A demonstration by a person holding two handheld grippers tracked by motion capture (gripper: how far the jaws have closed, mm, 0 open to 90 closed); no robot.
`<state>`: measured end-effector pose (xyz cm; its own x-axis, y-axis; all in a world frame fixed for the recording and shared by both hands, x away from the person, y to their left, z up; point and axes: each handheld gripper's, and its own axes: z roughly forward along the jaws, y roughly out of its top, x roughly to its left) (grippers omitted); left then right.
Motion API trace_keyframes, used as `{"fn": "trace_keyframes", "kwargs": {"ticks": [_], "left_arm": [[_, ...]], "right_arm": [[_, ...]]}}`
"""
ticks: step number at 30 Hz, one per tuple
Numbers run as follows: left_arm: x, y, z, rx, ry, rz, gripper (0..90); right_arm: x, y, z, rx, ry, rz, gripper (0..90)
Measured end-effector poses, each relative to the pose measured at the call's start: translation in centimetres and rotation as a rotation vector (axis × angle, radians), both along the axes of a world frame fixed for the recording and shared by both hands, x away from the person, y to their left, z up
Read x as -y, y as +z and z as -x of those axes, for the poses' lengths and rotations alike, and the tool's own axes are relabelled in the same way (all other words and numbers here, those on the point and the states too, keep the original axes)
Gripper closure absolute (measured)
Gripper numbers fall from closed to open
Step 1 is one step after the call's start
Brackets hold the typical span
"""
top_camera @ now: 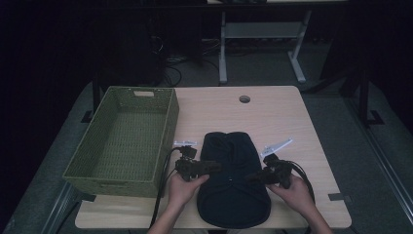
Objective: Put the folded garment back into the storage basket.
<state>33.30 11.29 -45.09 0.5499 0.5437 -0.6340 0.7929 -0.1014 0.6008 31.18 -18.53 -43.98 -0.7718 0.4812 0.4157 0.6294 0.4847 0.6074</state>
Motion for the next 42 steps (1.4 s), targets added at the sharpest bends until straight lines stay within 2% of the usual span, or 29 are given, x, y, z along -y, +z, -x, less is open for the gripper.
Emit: {"fn": "trace_keyframes", "kwargs": {"ticks": [3,4,5,6,7,8,9,11,12,13,14,15,16,19,24,29,32,35,36,42], "left_arm": [[0.2,0.0,-0.6,0.008,0.018,-0.011,61.0],[0.4,0.0,-0.9,0.011,0.019,-0.015,60.9],[0.5,-0.1,-1.2,0.001,0.024,-0.010,60.9],[0.8,-0.3,-1.7,0.004,0.031,-0.017,60.7],[0.8,-0.3,-1.7,0.004,0.031,-0.017,60.7],[1.0,-0.6,-2.0,-0.014,0.034,-0.015,60.7],[1.3,-0.9,-2.4,-0.029,0.028,-0.036,60.7],[1.4,-1.1,-2.6,-0.036,0.025,-0.050,60.7],[1.6,-1.4,-2.8,-0.051,0.021,-0.070,60.1],[1.6,-1.4,-2.8,-0.051,0.021,-0.070,59.9],[1.8,-1.5,-2.8,-0.051,0.021,-0.086,59.5],[1.9,-1.8,-2.9,-0.056,0.017,-0.115,59.5],[2.0,-2.0,-2.9,-0.059,0.012,-0.120,59.7],[1.9,-2.1,-2.9,-0.059,0.010,-0.121,61.0],[2.1,-1.9,-2.4,-0.045,-0.009,-0.154,60.8],[1.7,-2.0,-1.8,-0.039,-0.018,-0.143,61.2],[1.5,-1.7,-1.4,-0.027,-0.013,-0.143,60.5],[1.1,-1.2,-1.0,-0.008,-0.005,-0.131,59.9],[0.6,-0.8,-0.9,0.010,0.016,-0.111,60.0],[-0.5,0.1,-0.8,0.035,0.053,-0.064,60.2]], "right_arm": [[-0.3,0.5,-0.9,0.014,-0.016,-0.006,85.8],[-0.3,0.9,-2.0,0.015,-0.038,-0.020,85.7],[-0.3,0.9,-2.0,0.015,-0.038,-0.020,85.7],[-0.4,0.9,-3.0,0.019,-0.066,-0.050,85.7],[-0.4,0.9,-3.0,0.019,-0.066,-0.050,85.7],[-0.4,0.9,-3.5,0.011,-0.072,-0.057,85.7],[-0.8,0.4,-4.7,-0.001,-0.100,-0.057,85.8],[-0.9,0.1,-5.2,-0.001,-0.108,-0.060,85.8],[-1.4,-0.7,-5.9,-0.017,-0.128,-0.047,86.6],[-1.4,-0.7,-5.9,-0.017,-0.128,-0.047,86.6],[-1.8,-1.6,-6.4,-0.040,-0.135,-0.019,87.4],[-2.0,-2.1,-6.5,-0.049,-0.135,-0.010,87.9],[-2.1,-2.4,-6.6,-0.060,-0.134,-0.010,88.4],[-2.0,-2.6,-6.6,-0.065,-0.139,-0.017,88.8],[-2.0,-2.8,-6.1,-0.072,-0.113,0.003,89.6],[-1.9,-3.1,-5.2,-0.072,-0.106,-0.011,89.7],[-1.9,-3.2,-4.8,-0.080,-0.095,0.003,89.7],[-1.8,-3.3,-4.3,-0.070,-0.101,0.008,89.7],[-1.7,-3.4,-4.0,-0.071,-0.102,0.002,89.7],[-1.4,-3.4,-3.4,-0.079,-0.098,0.001,89.7]]}}
